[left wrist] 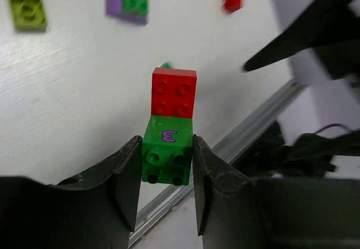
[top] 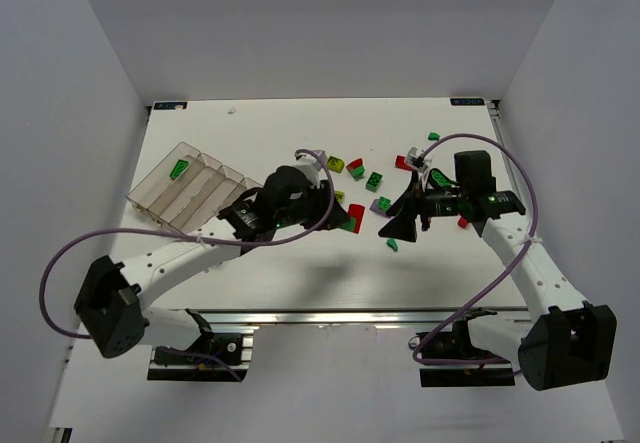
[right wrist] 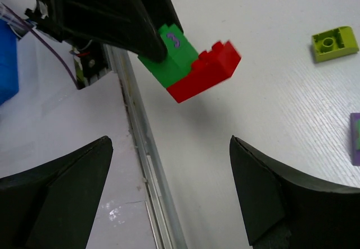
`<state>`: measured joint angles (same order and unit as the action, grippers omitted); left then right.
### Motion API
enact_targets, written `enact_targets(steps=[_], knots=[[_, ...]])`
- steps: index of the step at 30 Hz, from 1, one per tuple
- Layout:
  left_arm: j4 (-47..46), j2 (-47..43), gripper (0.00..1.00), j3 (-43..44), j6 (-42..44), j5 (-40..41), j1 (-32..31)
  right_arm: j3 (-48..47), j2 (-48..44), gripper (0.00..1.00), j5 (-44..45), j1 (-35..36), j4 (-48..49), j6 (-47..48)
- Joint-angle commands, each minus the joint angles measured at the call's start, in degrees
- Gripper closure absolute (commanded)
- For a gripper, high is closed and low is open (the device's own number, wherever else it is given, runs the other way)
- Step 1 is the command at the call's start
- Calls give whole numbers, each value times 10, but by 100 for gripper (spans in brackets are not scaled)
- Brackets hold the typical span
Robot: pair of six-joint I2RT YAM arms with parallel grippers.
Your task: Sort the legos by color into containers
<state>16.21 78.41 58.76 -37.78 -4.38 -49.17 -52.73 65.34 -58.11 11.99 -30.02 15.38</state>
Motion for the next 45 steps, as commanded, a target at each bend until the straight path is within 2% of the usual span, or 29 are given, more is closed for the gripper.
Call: enact_targets(steps=[1,6,10,12,19,24,29,35,42,45], knots=[[-138,-35,100,-43,-26,-112,14,-20,-20,11,-56,-3,15,-33],[-271,-55,100,-116,-63,-173,17,2,-29,11,-71,-3,73,-95],[-356,-65,100,-148,-91,-195,17,27,-24,11,-97,-1,138,-189],[-363,-68,100,-150,-92,-194,17,32,-22,11,-96,4,176,-215],[-366,-77,100,-141,-86,-186,19,22,-7,11,-68,14,134,-181],[-376,-84,100,-146,-92,-186,21,36,-7,12,-85,14,149,-193],[-412,-85,100,-156,-104,-187,27,62,-14,15,-115,24,223,-237],[-449,-77,100,-161,-115,-191,29,81,-9,26,-151,32,294,-296],[-464,-79,100,-172,-121,-193,30,97,-17,27,-153,31,428,-398],[-466,-81,100,-174,-121,-193,29,98,-16,30,-151,31,449,-422]])
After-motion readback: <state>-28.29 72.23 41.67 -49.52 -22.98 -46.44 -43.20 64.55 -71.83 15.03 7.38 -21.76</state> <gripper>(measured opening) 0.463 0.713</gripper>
